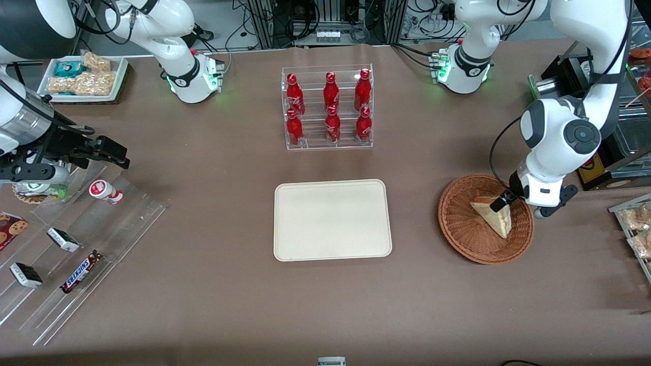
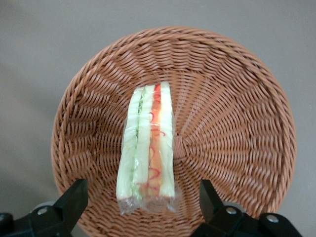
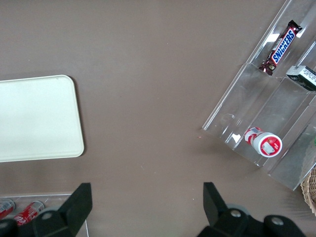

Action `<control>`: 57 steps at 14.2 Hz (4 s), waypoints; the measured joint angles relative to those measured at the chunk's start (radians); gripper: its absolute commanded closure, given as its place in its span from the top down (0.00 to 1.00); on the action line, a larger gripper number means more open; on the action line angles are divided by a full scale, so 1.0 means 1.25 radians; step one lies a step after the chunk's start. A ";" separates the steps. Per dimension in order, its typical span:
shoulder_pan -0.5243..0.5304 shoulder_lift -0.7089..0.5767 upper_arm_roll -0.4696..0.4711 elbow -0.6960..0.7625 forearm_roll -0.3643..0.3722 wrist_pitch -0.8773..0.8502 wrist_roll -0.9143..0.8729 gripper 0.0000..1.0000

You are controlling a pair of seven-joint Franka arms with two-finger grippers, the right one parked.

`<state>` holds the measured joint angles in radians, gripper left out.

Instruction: Place sandwich from basket to tray

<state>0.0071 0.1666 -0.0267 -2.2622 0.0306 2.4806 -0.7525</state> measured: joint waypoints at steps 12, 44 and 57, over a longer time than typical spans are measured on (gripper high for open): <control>-0.002 0.061 -0.007 0.088 -0.001 -0.063 -0.051 0.06; -0.601 0.516 -0.021 0.743 0.116 -0.193 -0.231 1.00; -0.461 0.215 0.019 0.691 0.087 -0.490 -0.188 1.00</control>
<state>-0.5695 0.4347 -0.0034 -1.3980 0.1390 1.8678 -0.9869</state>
